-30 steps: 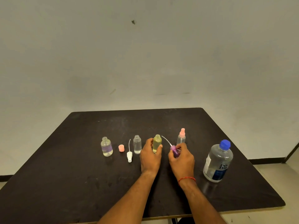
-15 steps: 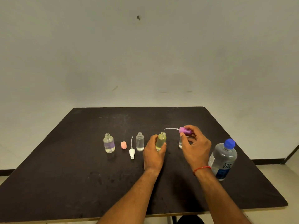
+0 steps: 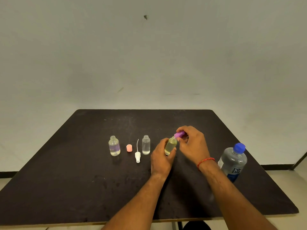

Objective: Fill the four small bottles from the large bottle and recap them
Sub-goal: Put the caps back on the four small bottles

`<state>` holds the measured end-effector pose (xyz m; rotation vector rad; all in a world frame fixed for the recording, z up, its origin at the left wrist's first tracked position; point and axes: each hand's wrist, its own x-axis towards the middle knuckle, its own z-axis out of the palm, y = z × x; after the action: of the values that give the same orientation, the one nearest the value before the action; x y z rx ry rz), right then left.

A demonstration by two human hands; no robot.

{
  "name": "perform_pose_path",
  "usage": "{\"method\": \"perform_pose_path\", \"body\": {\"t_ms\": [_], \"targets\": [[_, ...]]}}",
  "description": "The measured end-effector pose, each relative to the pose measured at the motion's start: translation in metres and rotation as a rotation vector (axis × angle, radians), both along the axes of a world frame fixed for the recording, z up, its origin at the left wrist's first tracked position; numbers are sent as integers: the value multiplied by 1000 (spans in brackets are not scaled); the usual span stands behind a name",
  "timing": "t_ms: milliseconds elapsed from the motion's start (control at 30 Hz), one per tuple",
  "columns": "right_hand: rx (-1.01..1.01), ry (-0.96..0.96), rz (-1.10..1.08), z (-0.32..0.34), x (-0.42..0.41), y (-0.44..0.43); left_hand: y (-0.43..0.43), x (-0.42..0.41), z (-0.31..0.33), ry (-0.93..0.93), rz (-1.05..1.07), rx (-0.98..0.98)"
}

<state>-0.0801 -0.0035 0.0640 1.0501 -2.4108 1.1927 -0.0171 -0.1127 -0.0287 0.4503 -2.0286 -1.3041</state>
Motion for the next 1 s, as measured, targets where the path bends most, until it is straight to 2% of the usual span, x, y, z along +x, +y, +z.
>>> {"method": "perform_pose_path", "body": {"t_ms": [200, 467, 733, 1000], "targets": [[66, -170, 41, 2, -5, -14, 0, -2, -2, 4, -12, -20], [36, -262, 25, -9, -2, -19, 2, 1, 2, 22, -43, 29], [5, -209, 17, -6, 3, -19, 4, 3, 4, 44, -44, 58], [-127, -296, -5, -21, -4, -23, 3, 4, 6, 56, -59, 60]]}}
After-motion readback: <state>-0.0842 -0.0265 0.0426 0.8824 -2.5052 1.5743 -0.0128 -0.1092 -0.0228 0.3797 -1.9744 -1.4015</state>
